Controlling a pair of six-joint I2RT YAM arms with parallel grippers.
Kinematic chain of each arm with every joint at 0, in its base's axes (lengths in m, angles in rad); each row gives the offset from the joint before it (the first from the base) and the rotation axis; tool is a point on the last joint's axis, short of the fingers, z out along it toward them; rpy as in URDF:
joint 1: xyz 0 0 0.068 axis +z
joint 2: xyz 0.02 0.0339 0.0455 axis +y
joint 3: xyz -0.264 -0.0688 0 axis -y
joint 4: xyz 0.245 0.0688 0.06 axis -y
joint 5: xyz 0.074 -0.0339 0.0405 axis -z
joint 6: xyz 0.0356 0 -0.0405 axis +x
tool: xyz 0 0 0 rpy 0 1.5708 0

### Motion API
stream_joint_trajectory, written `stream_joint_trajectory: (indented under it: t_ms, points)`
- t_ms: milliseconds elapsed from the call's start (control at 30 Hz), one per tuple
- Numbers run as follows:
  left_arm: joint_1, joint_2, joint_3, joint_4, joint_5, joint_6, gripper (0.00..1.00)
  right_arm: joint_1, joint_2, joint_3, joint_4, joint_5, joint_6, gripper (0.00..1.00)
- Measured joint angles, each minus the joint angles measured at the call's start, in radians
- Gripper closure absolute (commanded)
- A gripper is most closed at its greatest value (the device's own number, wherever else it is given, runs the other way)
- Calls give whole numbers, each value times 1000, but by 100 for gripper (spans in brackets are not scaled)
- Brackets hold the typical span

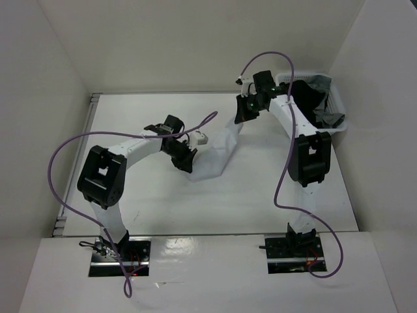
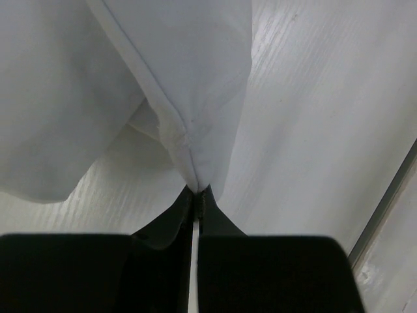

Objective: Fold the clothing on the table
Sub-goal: Flatten the skirt out

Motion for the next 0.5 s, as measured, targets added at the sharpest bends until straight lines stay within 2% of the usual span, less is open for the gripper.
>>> stream_joint_trajectory:
  t_ms: [200, 500]
  points:
    - [23, -18, 118, -68, -29, -4, 100, -27, -87, -21, -2, -2, -10, 100]
    - [155, -221, 328, -116, -195, -5, 100, -104, -354, -99, 7, 26, -56, 100]
